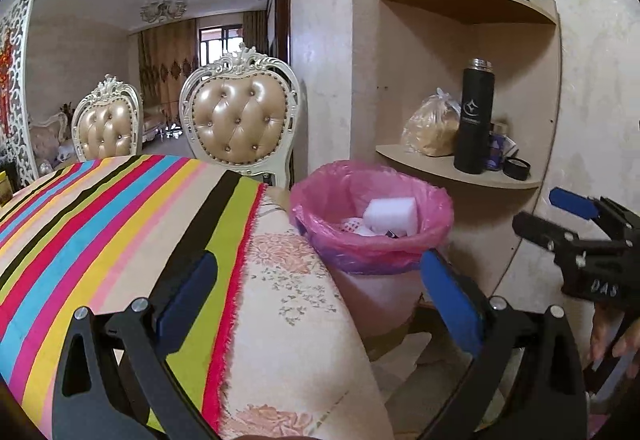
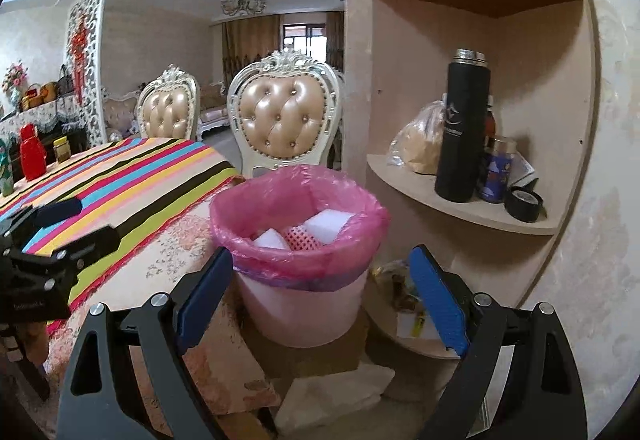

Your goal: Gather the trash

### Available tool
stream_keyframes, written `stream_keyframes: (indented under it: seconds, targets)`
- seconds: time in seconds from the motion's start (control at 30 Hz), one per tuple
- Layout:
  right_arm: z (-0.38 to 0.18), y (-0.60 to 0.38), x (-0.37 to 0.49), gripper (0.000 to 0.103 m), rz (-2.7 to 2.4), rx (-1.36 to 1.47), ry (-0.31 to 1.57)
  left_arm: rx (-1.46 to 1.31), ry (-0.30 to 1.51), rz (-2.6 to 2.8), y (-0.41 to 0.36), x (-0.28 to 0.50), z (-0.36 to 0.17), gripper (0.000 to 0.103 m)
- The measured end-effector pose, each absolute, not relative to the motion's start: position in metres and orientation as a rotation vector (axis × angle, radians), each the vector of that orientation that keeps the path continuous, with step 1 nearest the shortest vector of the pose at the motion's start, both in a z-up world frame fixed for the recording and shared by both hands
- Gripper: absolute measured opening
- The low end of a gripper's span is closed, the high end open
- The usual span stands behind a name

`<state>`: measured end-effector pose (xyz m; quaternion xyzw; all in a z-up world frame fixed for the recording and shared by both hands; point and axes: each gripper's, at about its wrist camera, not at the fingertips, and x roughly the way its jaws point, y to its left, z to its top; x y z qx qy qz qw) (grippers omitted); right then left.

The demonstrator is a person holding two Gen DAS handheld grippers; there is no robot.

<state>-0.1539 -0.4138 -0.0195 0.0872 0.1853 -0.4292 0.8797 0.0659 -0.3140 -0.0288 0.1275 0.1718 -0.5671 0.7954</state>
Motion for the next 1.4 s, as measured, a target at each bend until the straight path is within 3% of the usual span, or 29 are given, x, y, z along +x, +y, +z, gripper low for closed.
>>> stream_keyframes:
  seconds: [1.4]
  targets:
    - [-0.03,-0.408,-0.145,0.085,-0.881,0.164,0.424,0.31,0.402,-1.228,-0.324,0.069,-0.035,0.098]
